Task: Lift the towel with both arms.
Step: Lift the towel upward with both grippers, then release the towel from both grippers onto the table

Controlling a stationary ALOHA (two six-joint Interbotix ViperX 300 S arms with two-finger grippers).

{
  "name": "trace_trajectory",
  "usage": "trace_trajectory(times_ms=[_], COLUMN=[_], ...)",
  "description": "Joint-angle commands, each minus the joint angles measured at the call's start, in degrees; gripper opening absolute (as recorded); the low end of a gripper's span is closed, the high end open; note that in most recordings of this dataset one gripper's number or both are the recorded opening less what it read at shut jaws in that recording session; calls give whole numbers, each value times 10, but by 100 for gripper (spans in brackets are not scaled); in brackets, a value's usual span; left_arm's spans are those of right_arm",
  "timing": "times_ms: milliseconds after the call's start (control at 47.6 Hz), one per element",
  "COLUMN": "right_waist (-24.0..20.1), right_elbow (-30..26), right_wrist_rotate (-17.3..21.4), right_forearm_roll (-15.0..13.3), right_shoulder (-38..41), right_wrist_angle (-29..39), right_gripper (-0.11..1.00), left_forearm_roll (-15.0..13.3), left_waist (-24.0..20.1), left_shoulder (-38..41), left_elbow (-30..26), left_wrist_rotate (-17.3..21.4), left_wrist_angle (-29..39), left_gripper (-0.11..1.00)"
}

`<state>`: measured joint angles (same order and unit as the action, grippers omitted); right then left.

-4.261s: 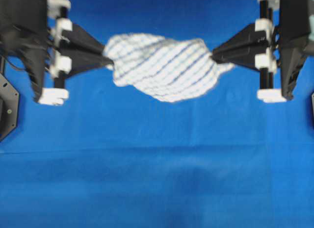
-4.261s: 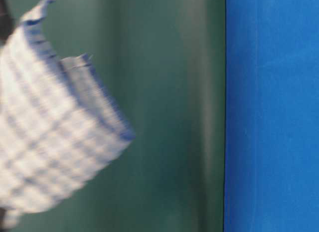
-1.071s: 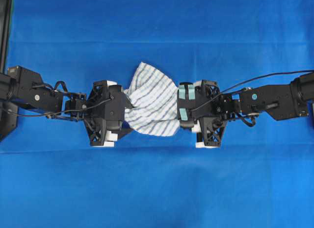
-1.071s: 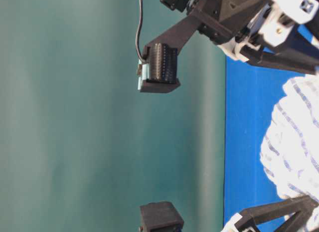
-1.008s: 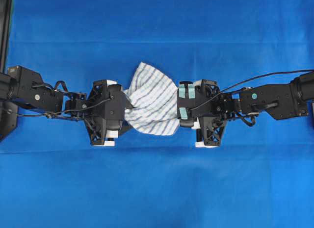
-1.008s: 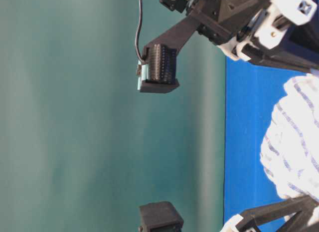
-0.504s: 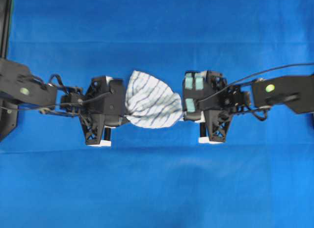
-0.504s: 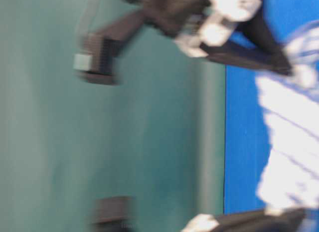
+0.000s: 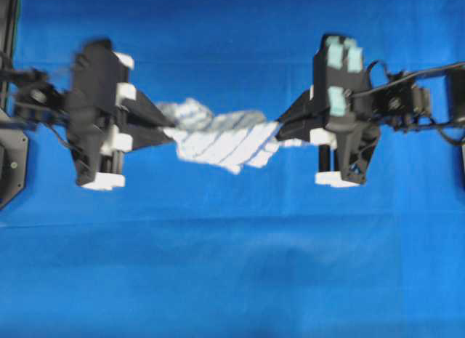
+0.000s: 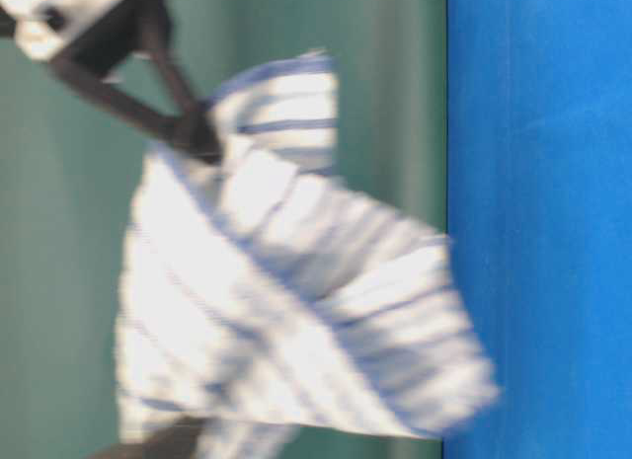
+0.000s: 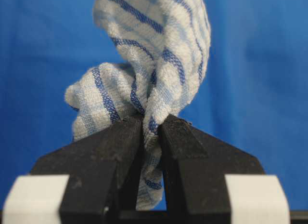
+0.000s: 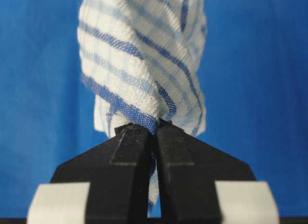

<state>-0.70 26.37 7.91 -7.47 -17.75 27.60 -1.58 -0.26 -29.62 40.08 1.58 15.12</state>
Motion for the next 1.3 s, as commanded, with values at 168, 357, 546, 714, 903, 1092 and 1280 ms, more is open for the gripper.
trace_trajectory(times_ms=[168, 357, 546, 714, 903, 1092, 1280], right_waist=[6, 6, 6, 7, 7, 17, 18], right_elbow=[-106, -173, -211, -221, -221, -221, -220], right_wrist_rotate=[-2, -9, -24, -28, -36, -39, -39], right_forearm_roll=[-43, -54, -58, -59, -59, -60, -60], right_shoulder=[-40, -50, -56, -61, -61, -62, -62], right_wrist_angle=[76, 118, 140, 142, 149, 145, 151], right_gripper=[2, 2, 2, 2, 2, 2, 3], left_forearm_roll=[-1, 1, 2, 2, 3, 3, 2], left_waist=[-33, -47, -51, -54, -54, -55, -54], left_shoulder=[-47, -59, -53, -51, -47, -47, -48], left_elbow=[-78, -143, -189, -207, -207, -207, -203], left_wrist_rotate=[2, 5, 11, 25, 51, 68, 55], left_wrist_angle=[49, 98, 117, 121, 117, 112, 107], left_gripper=[7, 7, 7, 7, 7, 7, 22])
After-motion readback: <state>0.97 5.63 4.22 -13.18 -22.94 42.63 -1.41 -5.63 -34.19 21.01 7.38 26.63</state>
